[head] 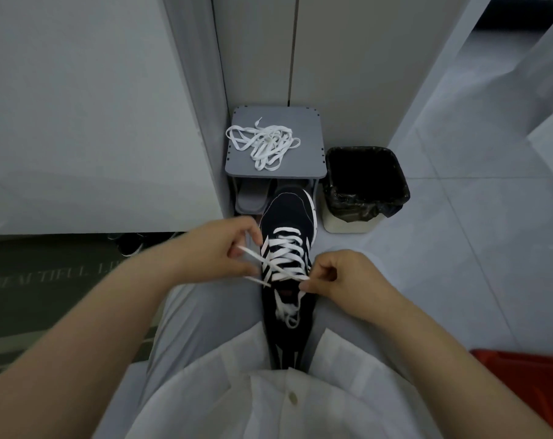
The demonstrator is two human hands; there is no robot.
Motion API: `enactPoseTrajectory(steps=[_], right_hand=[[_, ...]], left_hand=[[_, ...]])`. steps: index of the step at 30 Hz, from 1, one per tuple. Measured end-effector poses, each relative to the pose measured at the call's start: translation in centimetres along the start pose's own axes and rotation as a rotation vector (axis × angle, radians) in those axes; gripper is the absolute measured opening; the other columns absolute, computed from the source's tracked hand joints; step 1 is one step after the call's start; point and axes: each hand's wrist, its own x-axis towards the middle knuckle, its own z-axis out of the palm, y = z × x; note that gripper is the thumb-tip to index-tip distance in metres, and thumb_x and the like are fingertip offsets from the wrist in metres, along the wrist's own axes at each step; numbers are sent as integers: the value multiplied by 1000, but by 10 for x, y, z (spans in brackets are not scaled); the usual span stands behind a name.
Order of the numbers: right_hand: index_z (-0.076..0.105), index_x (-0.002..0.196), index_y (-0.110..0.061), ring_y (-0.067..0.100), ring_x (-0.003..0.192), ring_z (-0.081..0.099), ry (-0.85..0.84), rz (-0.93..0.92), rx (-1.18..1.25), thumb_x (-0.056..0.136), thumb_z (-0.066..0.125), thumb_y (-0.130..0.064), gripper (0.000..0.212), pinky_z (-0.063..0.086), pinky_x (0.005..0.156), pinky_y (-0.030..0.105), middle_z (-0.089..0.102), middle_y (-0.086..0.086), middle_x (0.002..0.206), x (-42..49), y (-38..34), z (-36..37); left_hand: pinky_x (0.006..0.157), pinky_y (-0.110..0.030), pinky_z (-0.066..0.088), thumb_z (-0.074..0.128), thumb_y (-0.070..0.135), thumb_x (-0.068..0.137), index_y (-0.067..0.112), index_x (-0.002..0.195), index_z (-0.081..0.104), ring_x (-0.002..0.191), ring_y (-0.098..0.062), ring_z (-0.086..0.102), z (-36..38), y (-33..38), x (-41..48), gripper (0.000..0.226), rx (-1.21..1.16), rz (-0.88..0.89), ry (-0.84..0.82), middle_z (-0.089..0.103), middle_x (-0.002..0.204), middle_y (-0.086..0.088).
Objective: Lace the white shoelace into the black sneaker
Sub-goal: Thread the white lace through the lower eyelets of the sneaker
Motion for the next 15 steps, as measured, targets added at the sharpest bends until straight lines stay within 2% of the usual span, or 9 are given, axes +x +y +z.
enactPoseTrajectory(steps=[2, 5, 7, 8, 9, 11, 13, 15], right_hand=[[54, 60, -15, 3, 52, 41, -146, -49, -81, 77, 74, -28, 30, 35, 53, 17, 50, -7, 57, 3, -9, -12], [59, 69, -13, 5, 63, 47, -275, -171, -300, 83, 67, -26, 21, 39, 63, 21, 55, -5, 71, 10, -20, -42], [64, 78, -10, 8, 79, 54, -194, -194, -395, 86, 62, -19, 12, 44, 77, 23, 60, -3, 88, 13, -20, -61], [65, 80, -11, 11, 83, 56, -100, -204, -428, 87, 59, -15, 10, 45, 81, 28, 61, -2, 92, 13, -19, -65], [64, 81, -11, 14, 85, 58, 36, -230, -443, 87, 57, -12, 9, 47, 80, 32, 60, -1, 94, 12, -17, -62], [63, 86, -12, 17, 84, 57, 313, -349, -396, 86, 57, -14, 6, 45, 75, 28, 61, 2, 94, 5, -15, -45], [65, 89, -19, 11, 83, 53, 313, -437, -376, 84, 56, -28, 14, 38, 75, 22, 62, -4, 91, -7, -14, -21], [69, 87, -26, 13, 84, 56, 240, -464, -497, 78, 56, -39, 20, 39, 77, 26, 64, -10, 90, -14, -5, 4]], left_hand=[[59, -15, 34, 74, 15, 73, 34, 90, 50, 60, -4, 42, -19, 3, -1, 34, 201, 40, -15, 48, 71, 9], [69, -18, 38, 72, 18, 77, 23, 93, 66, 80, -9, 49, -37, -1, -2, 18, 395, 8, -11, 50, 83, 12], [76, -22, 38, 70, 23, 79, 20, 89, 70, 89, -11, 49, -42, -8, -5, 10, 442, -39, -6, 52, 87, 11], [78, -23, 37, 69, 25, 81, 21, 87, 70, 91, -11, 47, -43, -13, -7, 8, 448, -59, -3, 52, 89, 10], [80, -24, 36, 67, 26, 82, 22, 86, 68, 92, -12, 45, -43, -19, -9, 6, 448, -77, 15, 52, 90, 10], [83, -28, 37, 65, 25, 84, 24, 84, 63, 95, -17, 46, -40, -35, -15, 2, 373, -108, 140, 54, 92, 6], [87, -28, 37, 64, 15, 84, 21, 93, 59, 100, -20, 48, -33, -43, -25, 12, 188, -129, 380, 54, 101, 2], [88, -19, 32, 62, 3, 82, 18, 104, 55, 101, -9, 44, -18, -33, -36, 28, 30, -36, 607, 49, 107, 6]])
